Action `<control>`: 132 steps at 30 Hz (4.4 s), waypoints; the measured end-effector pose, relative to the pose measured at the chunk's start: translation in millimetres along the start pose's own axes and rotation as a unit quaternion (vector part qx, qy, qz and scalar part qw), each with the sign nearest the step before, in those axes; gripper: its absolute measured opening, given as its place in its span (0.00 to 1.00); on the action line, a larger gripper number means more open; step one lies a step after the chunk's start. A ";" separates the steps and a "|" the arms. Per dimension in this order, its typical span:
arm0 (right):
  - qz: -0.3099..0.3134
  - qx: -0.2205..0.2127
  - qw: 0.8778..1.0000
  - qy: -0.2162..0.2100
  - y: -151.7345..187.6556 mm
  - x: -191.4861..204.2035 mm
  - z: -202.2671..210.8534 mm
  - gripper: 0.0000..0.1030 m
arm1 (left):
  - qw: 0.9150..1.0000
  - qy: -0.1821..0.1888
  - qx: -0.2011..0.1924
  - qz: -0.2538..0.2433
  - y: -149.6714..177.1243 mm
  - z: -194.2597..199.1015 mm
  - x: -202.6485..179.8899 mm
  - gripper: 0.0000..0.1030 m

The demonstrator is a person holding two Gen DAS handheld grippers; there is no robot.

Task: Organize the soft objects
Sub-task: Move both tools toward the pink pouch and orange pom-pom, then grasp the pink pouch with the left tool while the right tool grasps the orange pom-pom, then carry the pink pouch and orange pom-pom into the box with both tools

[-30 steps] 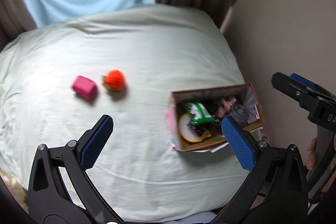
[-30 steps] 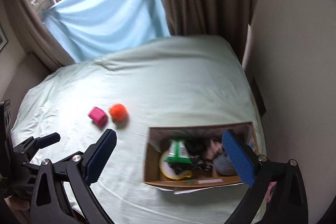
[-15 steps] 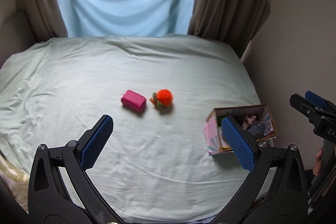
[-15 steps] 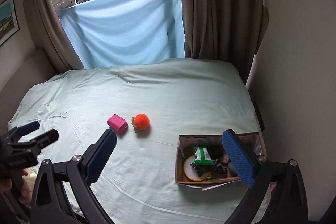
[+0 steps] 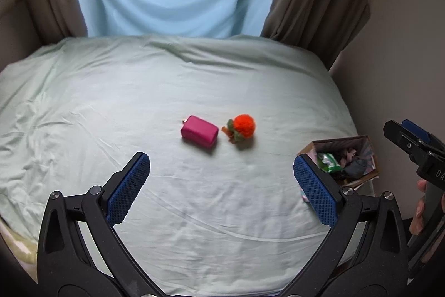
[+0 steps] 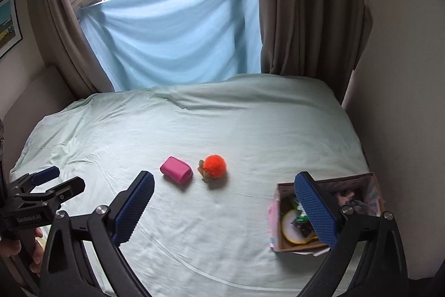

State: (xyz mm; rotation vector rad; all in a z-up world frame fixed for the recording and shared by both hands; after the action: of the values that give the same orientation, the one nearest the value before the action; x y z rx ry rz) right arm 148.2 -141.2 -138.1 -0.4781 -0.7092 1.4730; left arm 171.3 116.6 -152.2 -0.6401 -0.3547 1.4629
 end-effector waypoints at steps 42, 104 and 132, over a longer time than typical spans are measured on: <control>-0.160 0.226 0.960 -0.054 66.9 -15.7 -434.2 0.84 | 0.907 -0.104 0.231 0.336 20.9 -461.6 85.4 0.91; -0.065 0.037 0.997 0.011 15.6 -180.2 13.0 0.34 | 0.992 0.073 0.105 0.005 8.0 -89.9 -225.7 0.43; -0.126 0.202 0.971 0.015 87.6 -389.3 -163.2 0.34 | 0.956 0.064 0.271 -0.088 108.1 -295.6 -416.3 0.43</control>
State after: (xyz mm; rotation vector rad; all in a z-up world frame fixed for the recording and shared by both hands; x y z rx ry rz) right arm 213.6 -499.6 -368.5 -0.0922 -0.4119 1.3208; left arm 217.8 -348.5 -384.3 -0.2487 0.0956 1.2636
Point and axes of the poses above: each gripper's, at about its wrist camera, not at the fingertips, and z roughly against the way its jaws point, x to its left, y to its underside, the point moved 4 cm from there along -z, roughly the way its jaws point
